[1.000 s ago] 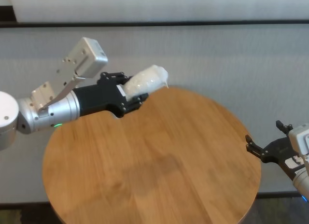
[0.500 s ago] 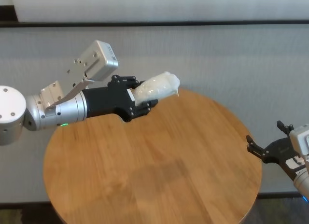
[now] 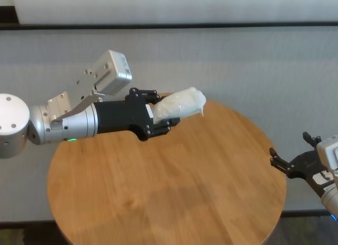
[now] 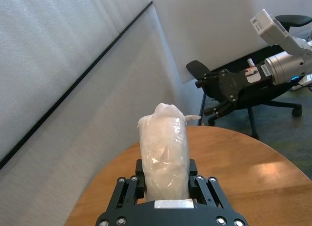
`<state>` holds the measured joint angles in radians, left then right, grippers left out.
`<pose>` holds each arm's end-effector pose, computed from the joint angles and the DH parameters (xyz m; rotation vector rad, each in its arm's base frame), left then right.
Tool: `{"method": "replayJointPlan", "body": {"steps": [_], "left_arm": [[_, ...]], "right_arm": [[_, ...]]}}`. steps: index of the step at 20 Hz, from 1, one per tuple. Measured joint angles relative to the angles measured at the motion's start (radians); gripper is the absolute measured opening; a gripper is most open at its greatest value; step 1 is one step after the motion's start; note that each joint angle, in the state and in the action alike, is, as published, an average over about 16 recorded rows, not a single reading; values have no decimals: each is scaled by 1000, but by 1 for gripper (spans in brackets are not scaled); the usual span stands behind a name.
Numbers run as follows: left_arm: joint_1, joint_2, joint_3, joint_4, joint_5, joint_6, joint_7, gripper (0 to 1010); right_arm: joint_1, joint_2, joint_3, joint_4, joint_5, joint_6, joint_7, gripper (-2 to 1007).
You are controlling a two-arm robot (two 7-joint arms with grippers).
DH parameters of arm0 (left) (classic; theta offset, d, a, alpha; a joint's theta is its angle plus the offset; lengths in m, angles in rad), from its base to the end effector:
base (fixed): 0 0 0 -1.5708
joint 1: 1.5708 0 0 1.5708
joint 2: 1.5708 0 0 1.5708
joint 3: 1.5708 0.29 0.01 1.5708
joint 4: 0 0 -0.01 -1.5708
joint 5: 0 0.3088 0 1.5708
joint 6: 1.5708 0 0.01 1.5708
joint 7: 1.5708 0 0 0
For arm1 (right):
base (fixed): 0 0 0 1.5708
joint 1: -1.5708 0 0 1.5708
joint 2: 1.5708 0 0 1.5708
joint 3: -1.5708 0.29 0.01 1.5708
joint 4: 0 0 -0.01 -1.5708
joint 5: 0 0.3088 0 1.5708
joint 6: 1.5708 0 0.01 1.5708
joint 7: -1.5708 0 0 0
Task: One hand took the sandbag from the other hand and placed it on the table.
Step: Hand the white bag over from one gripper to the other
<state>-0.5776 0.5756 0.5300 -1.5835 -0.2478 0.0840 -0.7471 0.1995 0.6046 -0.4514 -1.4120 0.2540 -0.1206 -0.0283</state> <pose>0.4230 0.0219 -0.1296 0.3114 -0.4400 0.4401 0.3581 -0.0826 -0.3023 -0.3043 -0.2849 -1.2480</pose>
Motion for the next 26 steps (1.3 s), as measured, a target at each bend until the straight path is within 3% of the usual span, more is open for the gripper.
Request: {"method": "replayJointPlan", "body": {"steps": [15, 26], "left_arm": [[-17, 15, 30, 14, -46, -32, -34, 515], [-18, 16, 33, 17, -50, -35, -35, 515]], "right_arm": [[0, 0, 0, 0, 0, 0, 0, 1001], [0, 0, 0, 0, 0, 0, 0, 1001]]}}
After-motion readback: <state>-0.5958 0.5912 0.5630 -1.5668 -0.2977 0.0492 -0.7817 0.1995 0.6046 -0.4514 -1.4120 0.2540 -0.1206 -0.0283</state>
